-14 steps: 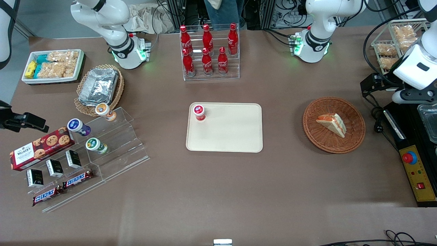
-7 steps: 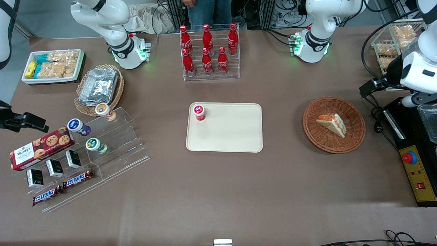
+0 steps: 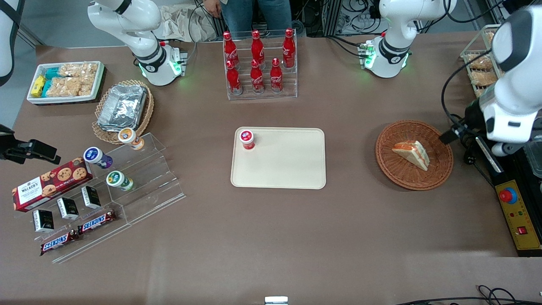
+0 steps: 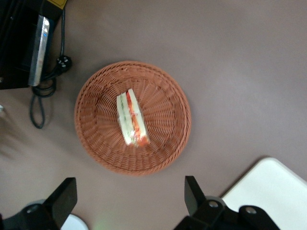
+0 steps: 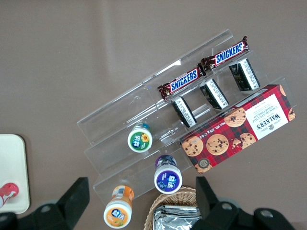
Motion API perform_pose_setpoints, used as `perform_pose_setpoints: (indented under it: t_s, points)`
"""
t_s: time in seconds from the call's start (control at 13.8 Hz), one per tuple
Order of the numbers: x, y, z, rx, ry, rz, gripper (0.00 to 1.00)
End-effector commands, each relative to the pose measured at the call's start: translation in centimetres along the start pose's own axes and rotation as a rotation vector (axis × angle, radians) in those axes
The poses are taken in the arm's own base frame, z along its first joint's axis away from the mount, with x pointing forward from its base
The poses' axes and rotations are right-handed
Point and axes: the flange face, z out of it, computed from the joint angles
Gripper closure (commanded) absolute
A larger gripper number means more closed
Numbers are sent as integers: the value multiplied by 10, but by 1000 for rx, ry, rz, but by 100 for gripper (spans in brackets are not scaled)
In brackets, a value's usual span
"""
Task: Place sandwich from basket to tray
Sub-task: 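Move the left gripper over the wicker basket toward the wrapped sandwich, then lower the left gripper and close it on the wrapped sandwich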
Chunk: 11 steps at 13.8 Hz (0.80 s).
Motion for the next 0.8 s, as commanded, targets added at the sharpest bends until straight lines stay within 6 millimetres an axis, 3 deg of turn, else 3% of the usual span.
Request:
perform_pose_setpoints:
  t_s: [0.0,0.36,0.72]
  points:
    - [-12,-6,69,-3,19,-81,1]
    - [-11,2,185,145,-5,-200,1]
    - [-27,-11,249,115,7,-190,1]
